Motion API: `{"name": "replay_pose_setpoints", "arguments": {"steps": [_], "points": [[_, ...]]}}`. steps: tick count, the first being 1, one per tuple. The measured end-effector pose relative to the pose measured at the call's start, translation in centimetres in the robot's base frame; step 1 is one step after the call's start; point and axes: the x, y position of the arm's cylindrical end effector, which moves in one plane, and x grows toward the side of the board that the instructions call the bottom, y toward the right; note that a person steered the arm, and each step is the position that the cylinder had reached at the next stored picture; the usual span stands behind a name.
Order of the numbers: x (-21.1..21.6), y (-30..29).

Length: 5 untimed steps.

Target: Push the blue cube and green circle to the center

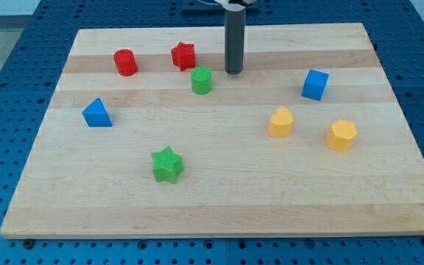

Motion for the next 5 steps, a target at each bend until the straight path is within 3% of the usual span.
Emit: {"name": "replay_pose_setpoints", "arguments": {"steps": [3,4,5], "points": [[0.0,-0.2],[-2.4,0.8],[-7.3,7.9]]}}
